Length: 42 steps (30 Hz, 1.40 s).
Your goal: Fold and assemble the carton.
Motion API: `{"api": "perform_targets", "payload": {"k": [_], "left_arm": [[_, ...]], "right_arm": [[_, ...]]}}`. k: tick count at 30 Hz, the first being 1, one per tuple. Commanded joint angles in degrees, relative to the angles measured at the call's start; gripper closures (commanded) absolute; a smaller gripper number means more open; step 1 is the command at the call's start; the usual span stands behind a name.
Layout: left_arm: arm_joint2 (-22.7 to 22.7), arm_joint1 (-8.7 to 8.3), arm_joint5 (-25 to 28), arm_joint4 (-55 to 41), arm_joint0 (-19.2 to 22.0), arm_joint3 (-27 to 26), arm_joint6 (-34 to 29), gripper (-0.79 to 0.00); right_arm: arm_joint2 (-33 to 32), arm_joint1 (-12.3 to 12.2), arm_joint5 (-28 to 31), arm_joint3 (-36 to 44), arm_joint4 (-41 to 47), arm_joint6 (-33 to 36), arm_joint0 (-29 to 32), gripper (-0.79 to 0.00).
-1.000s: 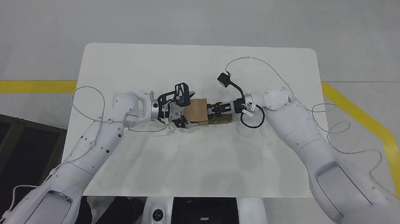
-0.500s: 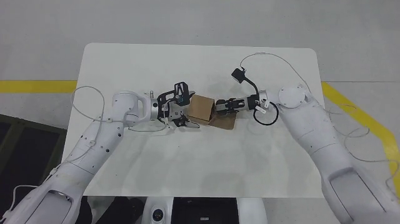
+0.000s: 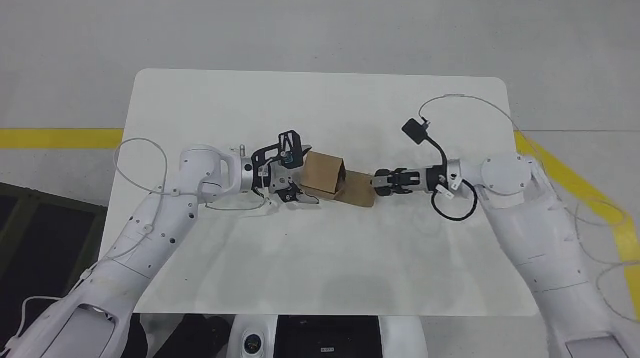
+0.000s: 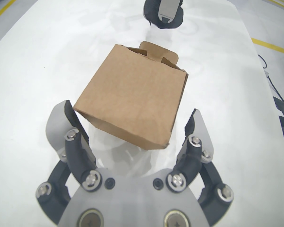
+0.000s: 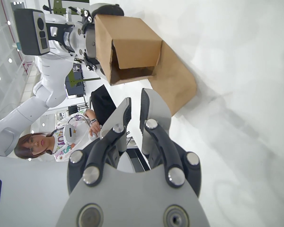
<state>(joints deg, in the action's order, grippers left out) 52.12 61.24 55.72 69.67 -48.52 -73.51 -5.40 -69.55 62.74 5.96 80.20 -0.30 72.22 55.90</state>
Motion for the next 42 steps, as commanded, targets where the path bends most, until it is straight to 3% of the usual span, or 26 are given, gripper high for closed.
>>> {"api": "perform_targets", "payload": {"k": [1, 11, 17, 42], "left_arm": [[0.02, 0.04, -0.03, -0.07, -0.01, 0.02, 0.16, -0.785], [0.19, 0.16, -0.19, 0.01, -0.07, 0.0, 0.33, -0.785], [0.26, 0.21, -0.08, 0.02, -0.09, -0.16, 0.14, -0.785], [0.49, 0.5, -0.14, -0.23, -0.16, -0.26, -0.23, -0.785]], "right_arm": [[-1.55, -0.51, -1.69, 2.66, -0.25, -0.61, 2.62, -0.12], [-1.73, -1.1, -1.65, 1.86, -1.17, -4.26, 6.08, -0.172], [-0.7, -0.95, 0.04, 0.79, -1.18, -7.36, 5.54, -0.256], [7.41, 1.27, 7.58, -8.29, 4.85, -9.33, -2.5, -0.286]]}}
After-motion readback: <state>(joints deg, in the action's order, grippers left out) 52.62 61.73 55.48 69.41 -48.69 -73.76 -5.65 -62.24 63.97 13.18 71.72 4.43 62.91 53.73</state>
